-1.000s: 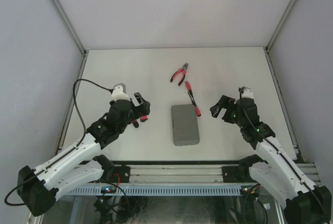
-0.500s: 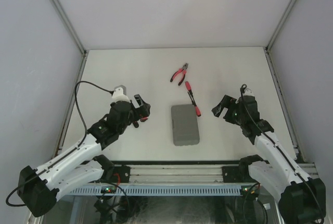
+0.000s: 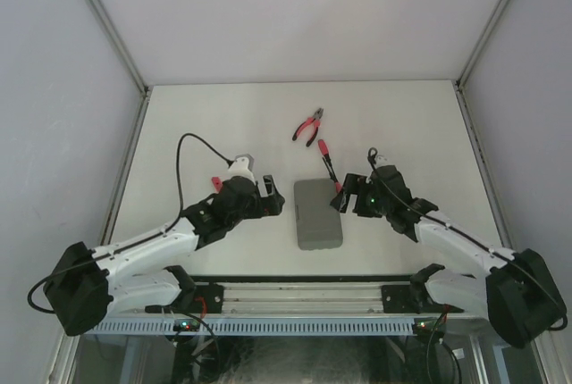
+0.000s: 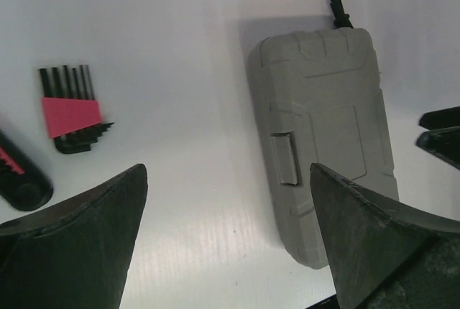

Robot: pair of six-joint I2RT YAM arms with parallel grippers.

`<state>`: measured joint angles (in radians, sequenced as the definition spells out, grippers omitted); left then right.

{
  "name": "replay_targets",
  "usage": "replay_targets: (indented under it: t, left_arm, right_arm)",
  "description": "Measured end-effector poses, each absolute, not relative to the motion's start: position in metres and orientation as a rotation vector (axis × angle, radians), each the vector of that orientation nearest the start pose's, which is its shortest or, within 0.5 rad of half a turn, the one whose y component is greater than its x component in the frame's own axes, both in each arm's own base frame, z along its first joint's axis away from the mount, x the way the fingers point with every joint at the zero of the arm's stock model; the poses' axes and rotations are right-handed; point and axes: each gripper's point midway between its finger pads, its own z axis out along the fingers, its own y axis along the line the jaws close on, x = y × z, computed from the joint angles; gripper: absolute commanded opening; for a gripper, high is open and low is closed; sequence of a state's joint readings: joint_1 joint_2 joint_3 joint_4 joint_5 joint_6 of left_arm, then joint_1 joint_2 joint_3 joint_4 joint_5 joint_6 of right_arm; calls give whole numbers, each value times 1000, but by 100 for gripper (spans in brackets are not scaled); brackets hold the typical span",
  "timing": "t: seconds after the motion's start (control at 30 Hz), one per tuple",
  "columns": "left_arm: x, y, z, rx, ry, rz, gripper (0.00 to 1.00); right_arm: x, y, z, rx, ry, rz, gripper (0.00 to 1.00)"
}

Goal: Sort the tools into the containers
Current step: Open the storage box at the center of the board.

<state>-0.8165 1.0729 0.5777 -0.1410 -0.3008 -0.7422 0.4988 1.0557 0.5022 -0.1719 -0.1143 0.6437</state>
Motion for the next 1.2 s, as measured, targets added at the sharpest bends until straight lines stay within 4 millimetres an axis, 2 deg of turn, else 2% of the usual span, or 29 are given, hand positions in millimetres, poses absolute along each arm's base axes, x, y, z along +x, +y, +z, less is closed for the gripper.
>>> replay_targets:
  t: [0.17, 0.43, 0.63, 1.0, 1.2]
  left_arm:
    - [236, -236, 96, -37, 2270, -609, 91]
    - [229, -255, 74, 14, 2345, -672, 87]
    - [228, -267, 72, 37, 2353, -728, 81]
    - [232, -281, 67, 49, 2359, -775, 77]
    - [238, -288, 70, 30, 2354, -791, 69]
  right_arm:
    - [234, 194, 60, 85, 2452, 751, 78]
    - [232, 206, 49, 51, 2489, 807, 73]
    - [232, 211, 47, 32, 2494, 839, 68]
    - [238, 218, 45, 4, 2516, 912, 60]
    - [241, 219, 42, 3, 2525, 927, 54]
